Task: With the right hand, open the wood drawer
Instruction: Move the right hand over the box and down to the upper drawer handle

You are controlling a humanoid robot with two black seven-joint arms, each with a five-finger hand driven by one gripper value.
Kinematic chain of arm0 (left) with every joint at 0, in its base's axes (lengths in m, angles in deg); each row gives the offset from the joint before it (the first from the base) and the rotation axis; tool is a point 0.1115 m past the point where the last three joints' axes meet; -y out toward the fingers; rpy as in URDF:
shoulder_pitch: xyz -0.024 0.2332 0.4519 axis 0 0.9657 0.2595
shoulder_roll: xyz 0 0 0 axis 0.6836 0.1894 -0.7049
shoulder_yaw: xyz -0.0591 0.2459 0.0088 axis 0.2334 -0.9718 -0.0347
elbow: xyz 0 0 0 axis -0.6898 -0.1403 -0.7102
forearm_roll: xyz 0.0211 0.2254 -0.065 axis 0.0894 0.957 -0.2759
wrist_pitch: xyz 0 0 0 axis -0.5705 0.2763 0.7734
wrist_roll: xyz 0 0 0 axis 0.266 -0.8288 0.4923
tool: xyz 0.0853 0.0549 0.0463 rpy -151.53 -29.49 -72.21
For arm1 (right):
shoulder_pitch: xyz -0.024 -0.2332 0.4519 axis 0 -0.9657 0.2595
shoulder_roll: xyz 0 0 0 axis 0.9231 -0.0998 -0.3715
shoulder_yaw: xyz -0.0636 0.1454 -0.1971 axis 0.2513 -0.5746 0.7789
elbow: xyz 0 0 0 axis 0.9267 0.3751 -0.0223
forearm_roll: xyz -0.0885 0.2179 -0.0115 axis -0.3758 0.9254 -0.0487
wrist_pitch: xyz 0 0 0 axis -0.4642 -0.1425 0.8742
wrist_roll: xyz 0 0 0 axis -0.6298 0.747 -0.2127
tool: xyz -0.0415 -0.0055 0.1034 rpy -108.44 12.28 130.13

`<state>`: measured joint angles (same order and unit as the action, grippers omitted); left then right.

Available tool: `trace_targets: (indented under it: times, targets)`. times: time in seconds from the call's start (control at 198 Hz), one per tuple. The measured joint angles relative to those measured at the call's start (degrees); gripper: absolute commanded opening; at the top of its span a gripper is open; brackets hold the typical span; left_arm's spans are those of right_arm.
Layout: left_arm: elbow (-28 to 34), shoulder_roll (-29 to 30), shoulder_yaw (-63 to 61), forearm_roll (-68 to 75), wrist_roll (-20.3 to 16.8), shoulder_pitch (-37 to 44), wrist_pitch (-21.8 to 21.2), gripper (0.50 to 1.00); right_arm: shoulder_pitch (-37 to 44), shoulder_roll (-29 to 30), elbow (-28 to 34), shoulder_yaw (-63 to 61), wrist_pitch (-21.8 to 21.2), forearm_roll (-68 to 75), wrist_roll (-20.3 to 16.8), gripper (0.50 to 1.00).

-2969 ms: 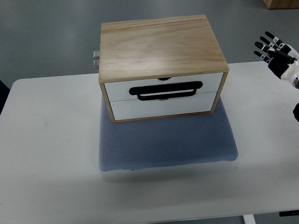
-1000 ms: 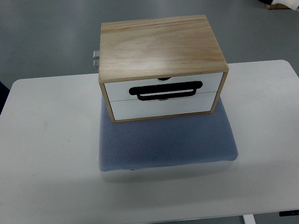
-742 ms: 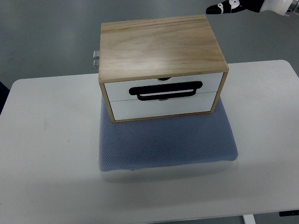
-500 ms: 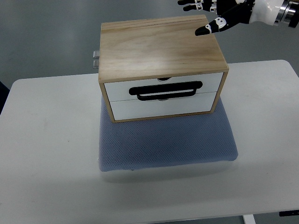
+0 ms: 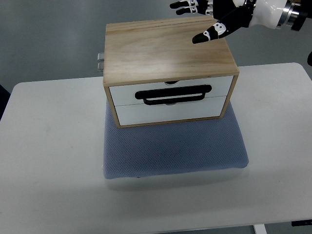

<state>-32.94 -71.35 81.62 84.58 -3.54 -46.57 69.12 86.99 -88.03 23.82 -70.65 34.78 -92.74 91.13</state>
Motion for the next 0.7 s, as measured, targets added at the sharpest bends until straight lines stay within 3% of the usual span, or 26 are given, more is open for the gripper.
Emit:
trace_targets:
  times: [0.51,0.702]
  targets:
    - [0.00,0.00,-0.02,0.00,0.00,-0.01,0.00,1.000,-1.35,0.10,10.36,3.54,0.01,-0.21,-0.67,0.938]
    - [0.00,0.00,-0.01,0.00,0.00,-0.03,0.00,1.000,-1.51,1.28,12.01,5.67,0.01,-2.17,-3.48,0.938]
